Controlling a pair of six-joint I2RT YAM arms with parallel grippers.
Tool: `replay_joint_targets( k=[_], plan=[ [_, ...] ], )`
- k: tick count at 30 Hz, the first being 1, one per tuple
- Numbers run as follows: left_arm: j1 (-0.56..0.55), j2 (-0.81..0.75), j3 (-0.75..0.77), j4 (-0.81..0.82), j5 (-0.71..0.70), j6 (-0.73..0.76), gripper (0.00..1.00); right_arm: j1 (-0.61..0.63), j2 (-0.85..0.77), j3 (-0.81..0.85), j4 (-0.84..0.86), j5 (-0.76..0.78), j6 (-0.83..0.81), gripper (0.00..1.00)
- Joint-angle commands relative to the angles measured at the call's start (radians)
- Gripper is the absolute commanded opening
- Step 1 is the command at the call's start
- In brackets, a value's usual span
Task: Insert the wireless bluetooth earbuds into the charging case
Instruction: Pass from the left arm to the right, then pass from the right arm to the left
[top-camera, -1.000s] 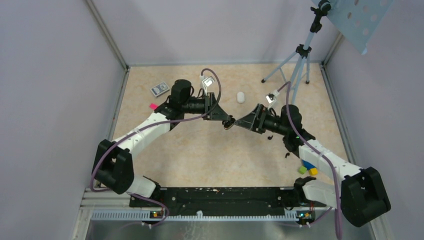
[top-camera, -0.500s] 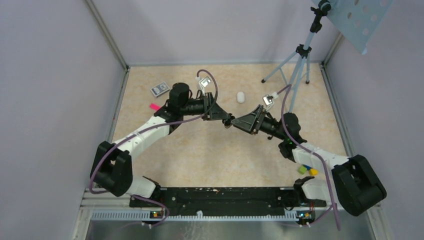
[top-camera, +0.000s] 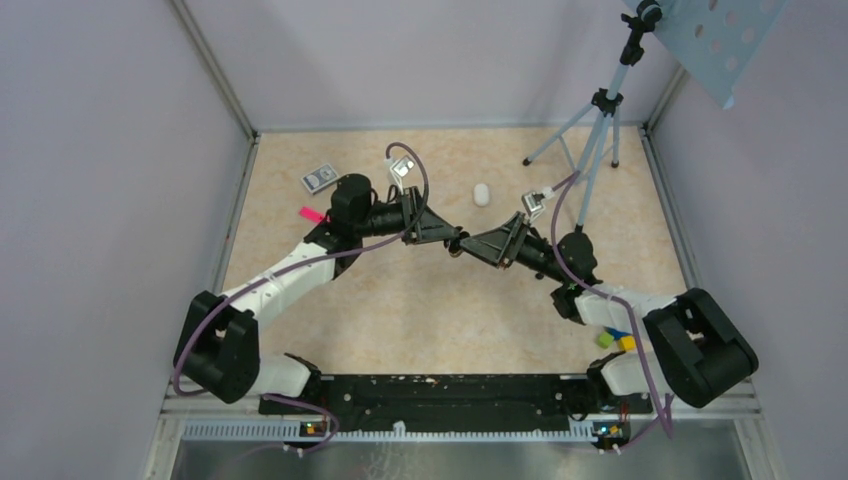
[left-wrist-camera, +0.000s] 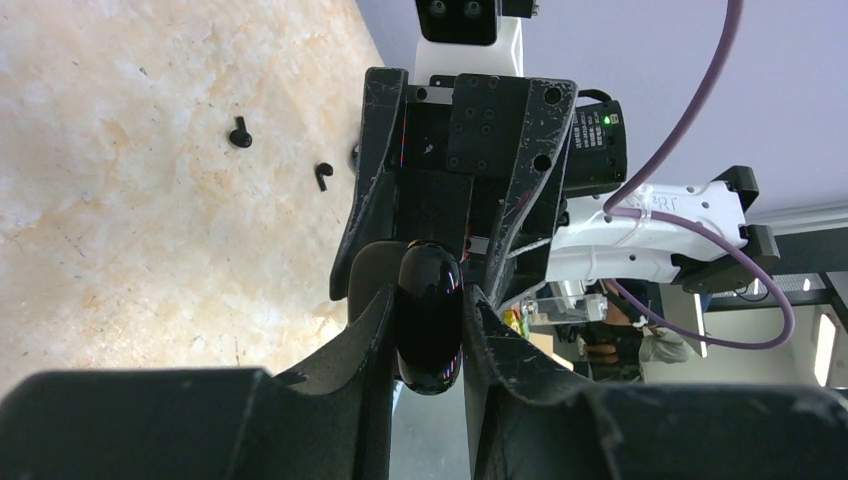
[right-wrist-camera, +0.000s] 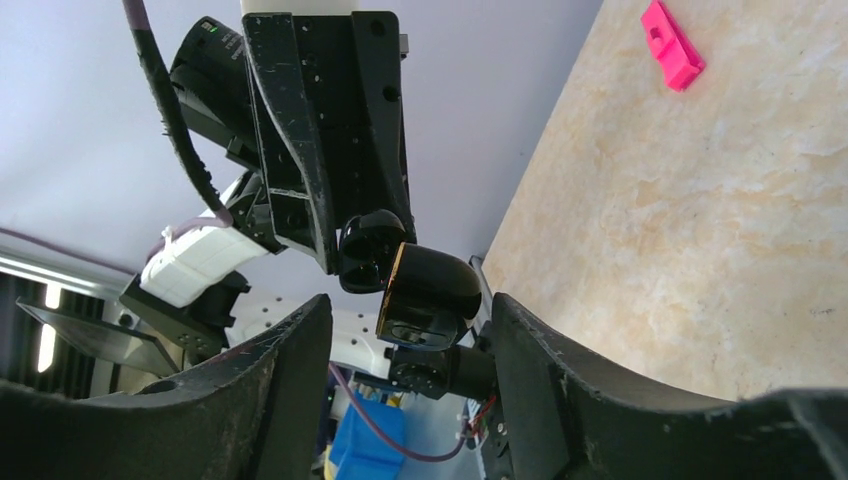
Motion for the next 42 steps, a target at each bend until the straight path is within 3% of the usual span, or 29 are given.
replay_joint_targets(
  k=[1, 8, 18, 21, 27, 29, 32, 36, 40, 42],
  plan=[
    [0.004, -0.041, -0.008, 0.075, -0.002, -0.024, 0.0, 0.012, 0.021, 0.051, 0.067, -0.018, -0.019, 0.58],
    [0.005, -0.057, -0.035, 0.099, -0.023, -0.054, 0.0, 0.029, 0.07, 0.076, 0.081, -0.018, -0.016, 0.56],
    [0.011, -0.07, -0.044, 0.092, -0.046, -0.073, 0.0, 0.03, 0.128, 0.055, 0.207, -0.01, 0.05, 0.19],
    [0.016, -0.079, -0.028, 0.035, -0.056, -0.041, 0.25, 0.029, 0.12, 0.054, 0.195, -0.015, 0.047, 0.0],
    [0.108, -0.123, -0.011, -0.088, 0.006, 0.024, 0.69, 0.023, 0.03, 0.03, 0.037, -0.012, -0.013, 0.0],
    [0.144, -0.139, -0.012, -0.114, 0.039, 0.065, 0.77, 0.018, -0.012, 0.033, -0.047, -0.03, -0.053, 0.0],
    [0.146, -0.141, 0.019, -0.197, 0.092, 0.158, 0.87, 0.016, -0.062, 0.054, -0.19, -0.069, -0.124, 0.0],
    [0.145, -0.138, 0.045, -0.258, 0.154, 0.232, 0.9, 0.012, -0.113, 0.096, -0.345, -0.113, -0.224, 0.0],
    [0.135, -0.124, 0.053, -0.222, 0.238, 0.238, 0.96, 0.006, -0.113, 0.135, -0.383, -0.171, -0.263, 0.0],
    [0.122, -0.105, 0.071, -0.233, 0.277, 0.251, 0.95, 0.006, -0.105, 0.155, -0.396, -0.19, -0.278, 0.0]
  ],
)
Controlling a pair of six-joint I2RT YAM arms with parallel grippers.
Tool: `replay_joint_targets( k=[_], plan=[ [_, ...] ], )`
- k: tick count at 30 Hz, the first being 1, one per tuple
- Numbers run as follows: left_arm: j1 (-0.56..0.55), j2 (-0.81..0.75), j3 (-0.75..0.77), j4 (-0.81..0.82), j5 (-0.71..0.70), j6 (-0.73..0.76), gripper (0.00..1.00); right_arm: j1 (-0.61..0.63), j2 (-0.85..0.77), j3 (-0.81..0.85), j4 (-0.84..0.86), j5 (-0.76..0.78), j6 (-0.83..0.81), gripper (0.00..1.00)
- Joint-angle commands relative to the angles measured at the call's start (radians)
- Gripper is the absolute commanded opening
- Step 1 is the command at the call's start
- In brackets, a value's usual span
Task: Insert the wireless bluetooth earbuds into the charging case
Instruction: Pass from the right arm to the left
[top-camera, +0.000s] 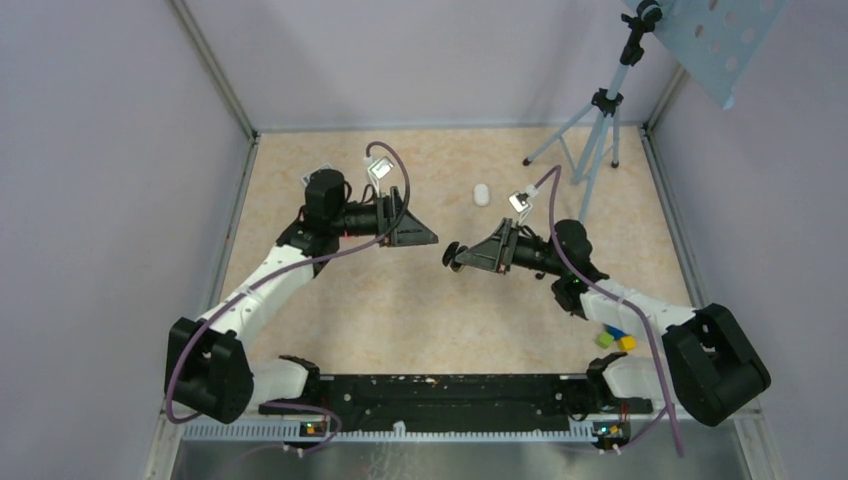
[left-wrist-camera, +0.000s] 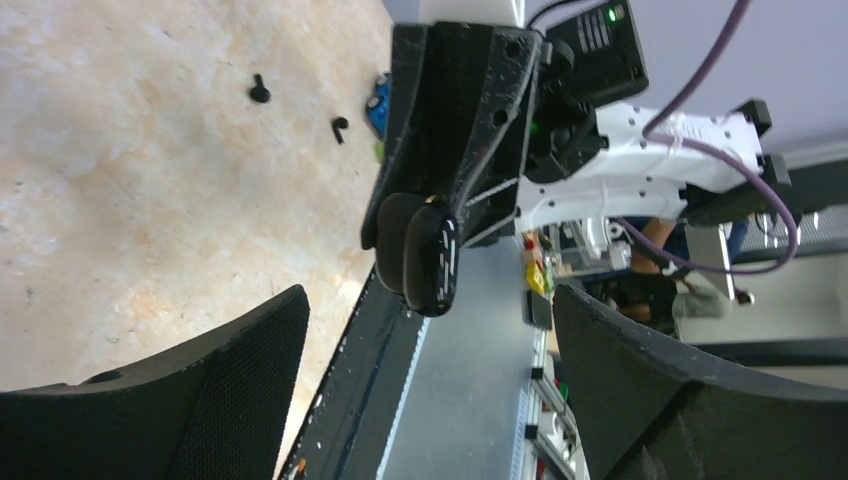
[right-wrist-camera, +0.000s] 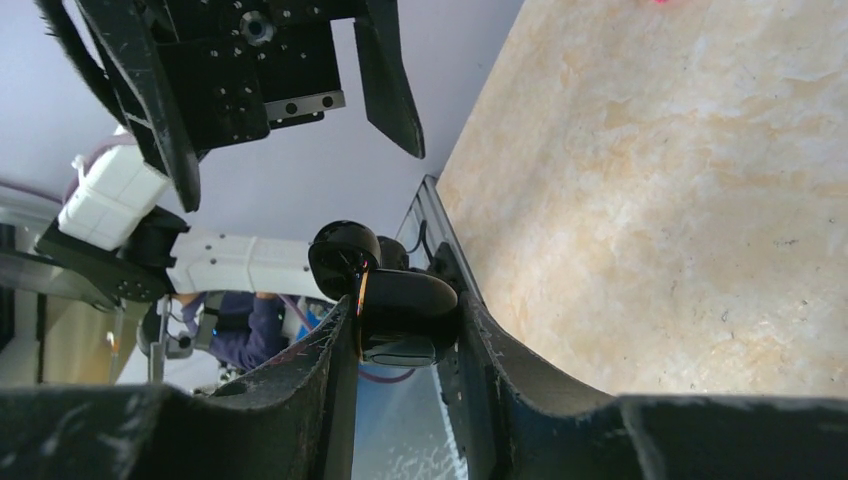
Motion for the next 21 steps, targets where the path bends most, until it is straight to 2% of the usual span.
replay_joint_targets(
  k=[1, 7, 12, 18, 21],
  plan=[
    [-0.028, 0.014, 0.07, 0.003, 0.132, 0.067, 0.93, -0.006, -0.013, 0.085, -0.053, -0.076, -0.089, 0.0],
    [-0.058, 0.05, 0.099, -0.085, 0.152, 0.115, 0.84, -0.008, -0.006, 0.13, -0.11, -0.105, -0.13, 0.0],
    [-0.061, 0.043, 0.06, 0.023, 0.179, 0.048, 0.76, -0.007, -0.014, 0.14, -0.139, -0.105, -0.143, 0.0],
    [-0.075, 0.061, 0.057, 0.045, 0.176, 0.031, 0.65, -0.008, -0.016, 0.138, -0.14, -0.101, -0.144, 0.0],
    [-0.094, 0.072, 0.055, 0.034, 0.16, 0.039, 0.65, -0.008, -0.016, 0.139, -0.137, -0.098, -0.144, 0.0]
  ],
)
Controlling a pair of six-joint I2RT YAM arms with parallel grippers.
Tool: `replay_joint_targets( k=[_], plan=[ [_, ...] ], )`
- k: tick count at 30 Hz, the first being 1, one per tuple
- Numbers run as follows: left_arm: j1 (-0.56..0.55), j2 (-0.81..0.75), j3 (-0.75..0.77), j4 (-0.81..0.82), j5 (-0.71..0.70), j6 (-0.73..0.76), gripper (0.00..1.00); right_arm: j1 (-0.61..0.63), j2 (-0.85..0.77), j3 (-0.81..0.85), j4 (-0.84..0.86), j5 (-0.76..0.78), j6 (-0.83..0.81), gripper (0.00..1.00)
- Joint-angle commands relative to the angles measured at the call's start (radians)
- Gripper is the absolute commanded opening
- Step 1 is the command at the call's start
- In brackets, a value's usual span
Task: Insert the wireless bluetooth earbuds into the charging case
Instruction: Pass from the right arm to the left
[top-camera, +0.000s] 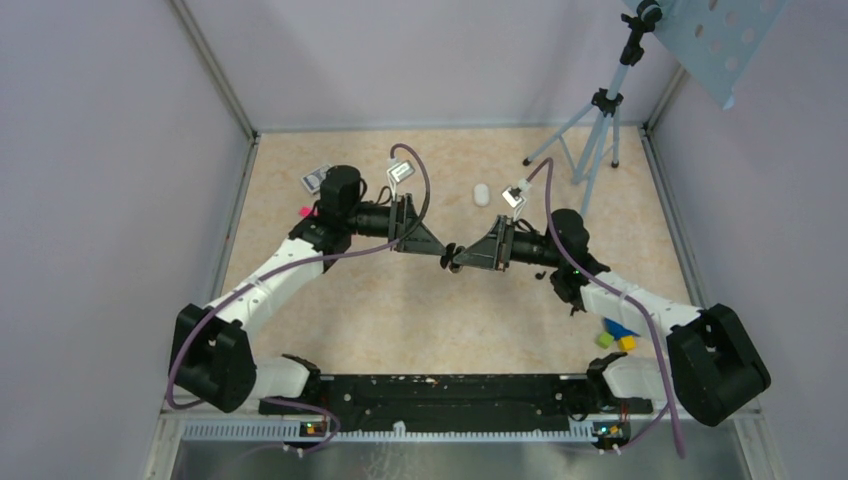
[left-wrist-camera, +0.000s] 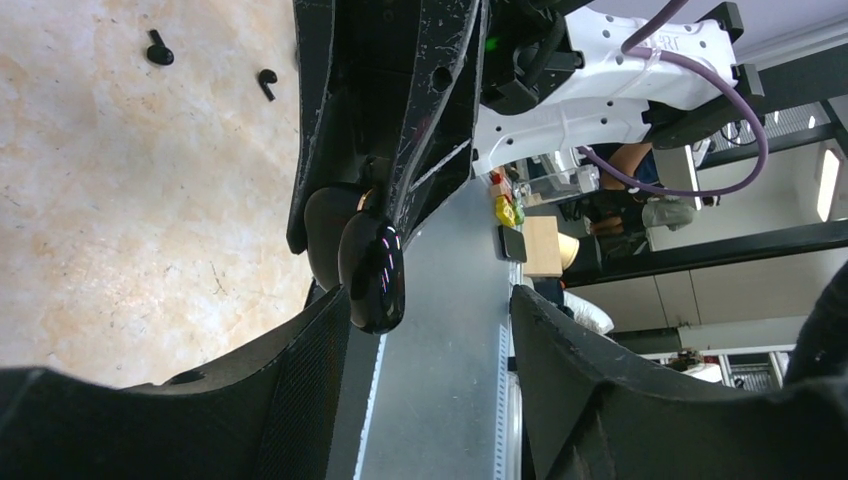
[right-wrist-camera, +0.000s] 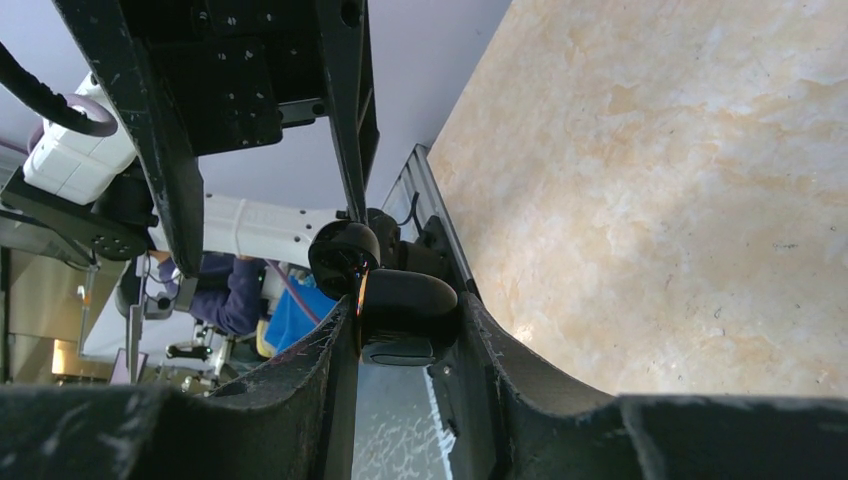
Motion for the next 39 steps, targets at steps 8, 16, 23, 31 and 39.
replay_joint_targets(
  k=[8, 16, 23, 31, 39],
  plan=[
    [-0.057, 0.036, 0.0, 0.039, -0.02, 0.007, 0.62, -0.005, -0.009, 0.047, 0.036, -0.013, -0.022, 0.0],
    [-0.062, 0.062, 0.013, 0.004, -0.07, 0.033, 0.58, -0.005, -0.001, 0.049, 0.056, -0.018, -0.016, 0.0],
    [-0.061, 0.055, 0.014, -0.016, -0.081, 0.051, 0.42, -0.006, -0.006, 0.044, 0.056, -0.011, -0.014, 0.0],
    [-0.062, 0.056, -0.01, 0.018, -0.09, 0.028, 0.32, -0.005, -0.003, 0.045, 0.04, -0.008, -0.023, 0.0],
    [-0.063, 0.055, -0.017, 0.049, -0.085, 0.002, 0.32, -0.006, -0.02, 0.036, 0.018, 0.005, -0.035, 0.0]
  ],
)
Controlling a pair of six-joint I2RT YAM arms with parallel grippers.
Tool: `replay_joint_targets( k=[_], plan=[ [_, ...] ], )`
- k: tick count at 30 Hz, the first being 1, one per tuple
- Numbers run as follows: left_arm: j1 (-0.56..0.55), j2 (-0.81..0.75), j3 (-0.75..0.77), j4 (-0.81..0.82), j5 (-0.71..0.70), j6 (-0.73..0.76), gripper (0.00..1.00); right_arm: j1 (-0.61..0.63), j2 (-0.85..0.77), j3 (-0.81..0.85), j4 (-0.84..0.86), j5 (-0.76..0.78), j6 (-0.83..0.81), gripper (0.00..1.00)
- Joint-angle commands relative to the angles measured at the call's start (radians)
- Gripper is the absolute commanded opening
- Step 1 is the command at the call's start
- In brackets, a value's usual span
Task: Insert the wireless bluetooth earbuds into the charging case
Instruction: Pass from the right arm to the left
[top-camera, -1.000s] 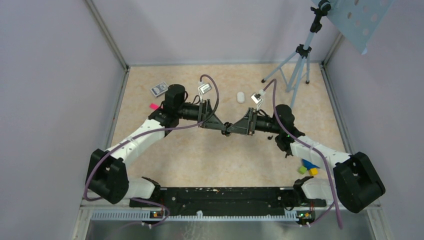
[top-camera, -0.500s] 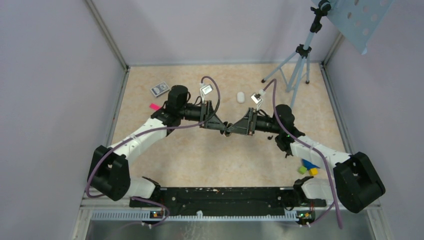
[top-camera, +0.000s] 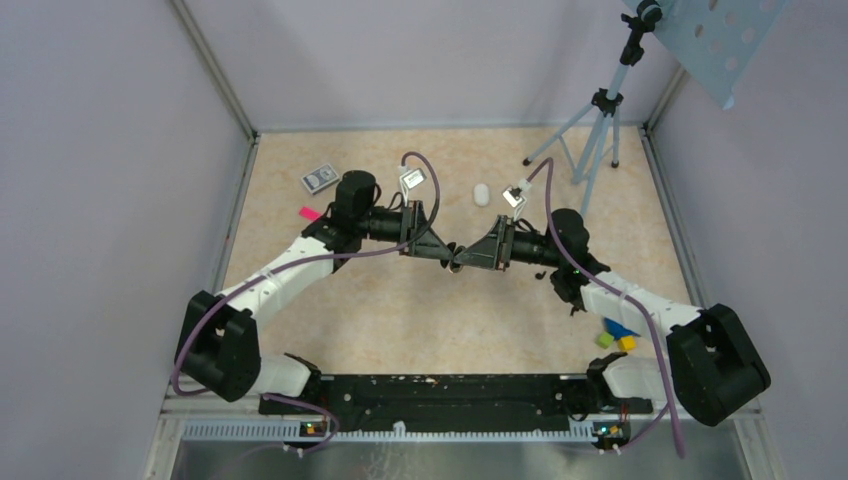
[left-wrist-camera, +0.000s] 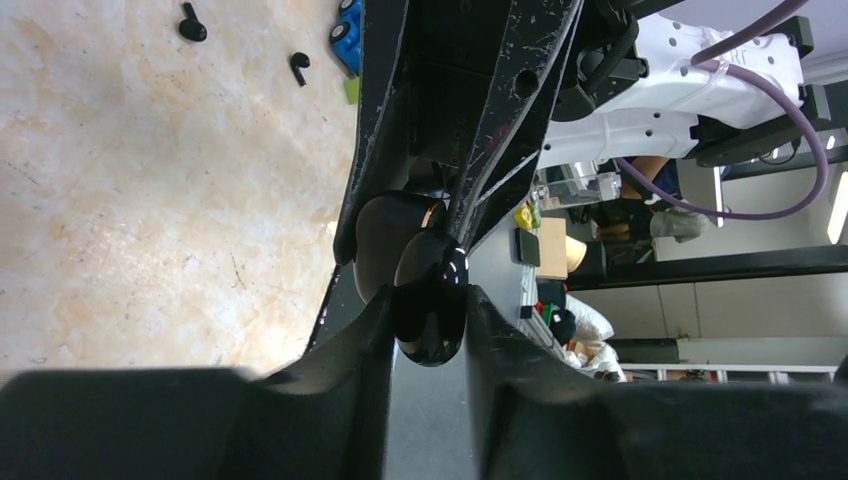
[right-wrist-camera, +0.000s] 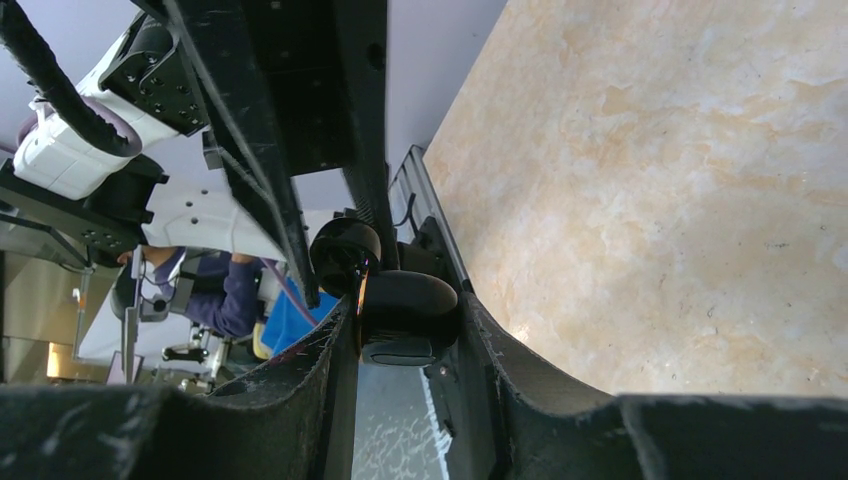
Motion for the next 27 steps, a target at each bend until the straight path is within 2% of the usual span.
replay_joint_targets(
  k=[1, 2, 4, 9, 14, 16, 19, 22, 24, 27],
  plan=[
    [-0.002, -0.006, -0.008, 0.063, -0.001, -0.02, 0.5, -0.006, -0.023, 0.033, 0.024, 0.006, -0.026, 0.0],
    [-0.002, -0.007, -0.008, 0.061, 0.001, -0.021, 0.59, -0.007, -0.024, 0.03, 0.024, 0.007, -0.027, 0.0],
    [-0.001, -0.008, -0.008, 0.058, 0.0, -0.021, 0.63, -0.008, -0.024, 0.026, 0.024, 0.007, -0.027, 0.0],
    [0.014, -0.014, -0.022, 0.062, 0.0, -0.024, 0.51, -0.012, -0.025, 0.025, 0.026, 0.0, -0.024, 0.0],
    [0.018, -0.014, -0.03, 0.094, 0.012, -0.048, 0.46, -0.012, -0.043, 0.017, 0.012, 0.008, -0.029, 0.0],
    [0.018, -0.015, -0.028, 0.1, 0.014, -0.055, 0.46, -0.015, -0.04, 0.013, 0.016, 0.006, -0.029, 0.0],
    [0.019, -0.011, -0.028, 0.103, 0.017, -0.053, 0.54, -0.018, -0.038, 0.011, 0.024, 0.002, -0.026, 0.0],
    [0.018, -0.008, -0.032, 0.116, 0.022, -0.061, 0.57, -0.018, -0.037, 0.009, 0.025, 0.004, -0.027, 0.0],
    [0.019, -0.009, -0.037, 0.131, 0.024, -0.071, 0.56, -0.019, -0.038, 0.007, 0.021, 0.004, -0.027, 0.0],
    [0.019, -0.011, -0.037, 0.139, 0.026, -0.076, 0.48, -0.02, -0.038, 0.008, 0.011, 0.002, -0.032, 0.0]
  ],
)
